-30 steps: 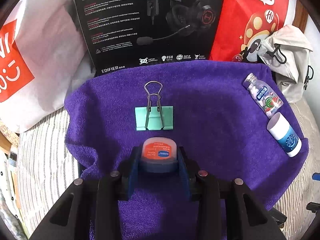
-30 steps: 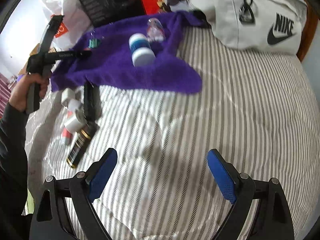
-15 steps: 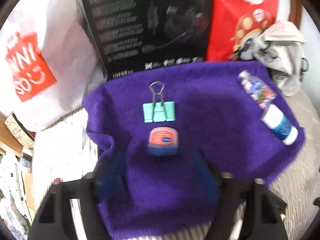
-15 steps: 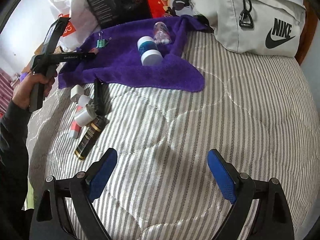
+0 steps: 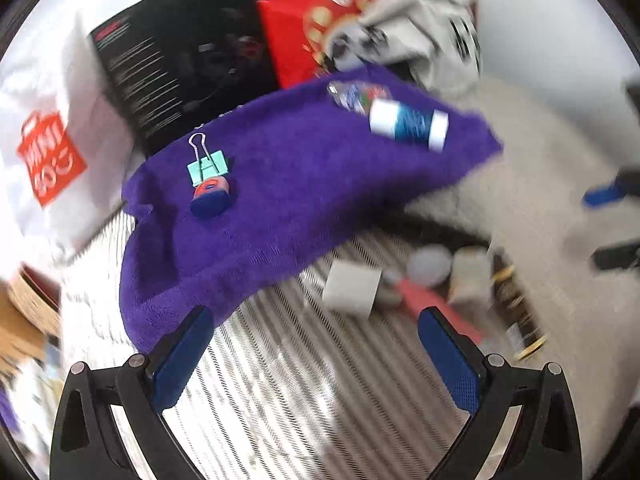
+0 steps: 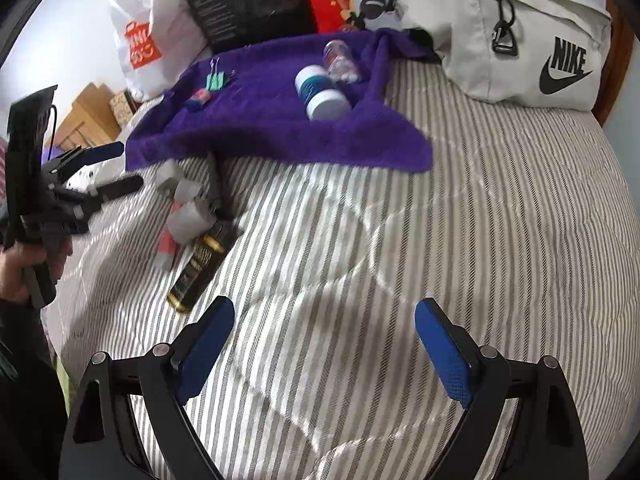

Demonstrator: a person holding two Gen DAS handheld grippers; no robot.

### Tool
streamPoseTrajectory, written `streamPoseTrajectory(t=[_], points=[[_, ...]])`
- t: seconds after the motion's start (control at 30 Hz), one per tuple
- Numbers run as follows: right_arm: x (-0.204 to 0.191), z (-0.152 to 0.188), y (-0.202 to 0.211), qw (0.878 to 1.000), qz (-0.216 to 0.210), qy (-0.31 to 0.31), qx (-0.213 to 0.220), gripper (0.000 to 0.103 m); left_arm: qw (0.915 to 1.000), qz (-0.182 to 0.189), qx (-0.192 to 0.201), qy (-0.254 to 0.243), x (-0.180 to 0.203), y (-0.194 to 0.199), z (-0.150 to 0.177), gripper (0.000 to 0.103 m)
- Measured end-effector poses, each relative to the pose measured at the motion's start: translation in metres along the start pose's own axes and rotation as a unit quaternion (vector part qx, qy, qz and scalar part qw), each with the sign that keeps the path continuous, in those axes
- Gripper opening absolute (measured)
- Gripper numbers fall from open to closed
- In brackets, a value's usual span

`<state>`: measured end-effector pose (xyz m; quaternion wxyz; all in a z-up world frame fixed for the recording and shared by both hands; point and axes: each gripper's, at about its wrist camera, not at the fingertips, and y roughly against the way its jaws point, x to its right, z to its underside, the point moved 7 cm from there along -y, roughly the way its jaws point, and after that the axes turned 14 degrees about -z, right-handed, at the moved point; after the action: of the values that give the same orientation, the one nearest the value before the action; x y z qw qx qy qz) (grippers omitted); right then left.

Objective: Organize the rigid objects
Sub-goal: 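Grasp the white charger cube with the left tool while the right tool grasps the Grand Reserve bottle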

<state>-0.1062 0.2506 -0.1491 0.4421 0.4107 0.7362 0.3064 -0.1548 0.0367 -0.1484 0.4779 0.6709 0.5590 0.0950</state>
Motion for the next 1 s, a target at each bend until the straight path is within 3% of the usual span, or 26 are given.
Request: streamPoseTrajectory(t=[0.17, 0.3, 0.37, 0.4, 0.57, 0.63, 0.87, 1.0], points=[[-0.012, 0.019, -0.003, 1.000, 0.008, 0.005, -0.013, 0.091, 0.9993, 0.028, 0.007, -0.026, 0.011, -0.016, 0.003, 0.103], [-0.018, 0.036, -0.005, 0.999, 0.017, 0.006, -0.026, 0.091, 0.9974, 0.071, 0.013, 0.002, 0.006, -0.024, 0.000, 0.099], [-0.019, 0.041, -0.007, 0.999, 0.020, 0.002, -0.033, 0.091, 0.9951, 0.095, 0.015, 0.020, 0.005, -0.027, -0.001, 0.083], [-0.019, 0.043, -0.008, 0.999, 0.021, 0.000, -0.037, 0.091, 0.9939, 0.106, 0.016, 0.026, 0.006, -0.028, -0.002, 0.080], [-0.020, 0.043, -0.013, 0.999, 0.022, 0.004, -0.045, 0.091, 0.9928, 0.115, 0.032, 0.013, 0.015, -0.020, -0.005, 0.050], [-0.022, 0.041, -0.014, 0.999, 0.020, 0.005, -0.046, 0.091, 0.9916, 0.124, 0.036, 0.005, 0.019, -0.017, -0.005, 0.043], [-0.024, 0.043, -0.018, 0.998, 0.024, 0.008, -0.051, 0.091, 0.9915, 0.124, 0.032, 0.019, 0.014, -0.017, -0.003, 0.043], [-0.030, 0.038, -0.013, 1.000, 0.005, -0.009, -0.029, 0.091, 0.9913, 0.121, 0.019, 0.048, 0.001, -0.013, 0.009, 0.043]])
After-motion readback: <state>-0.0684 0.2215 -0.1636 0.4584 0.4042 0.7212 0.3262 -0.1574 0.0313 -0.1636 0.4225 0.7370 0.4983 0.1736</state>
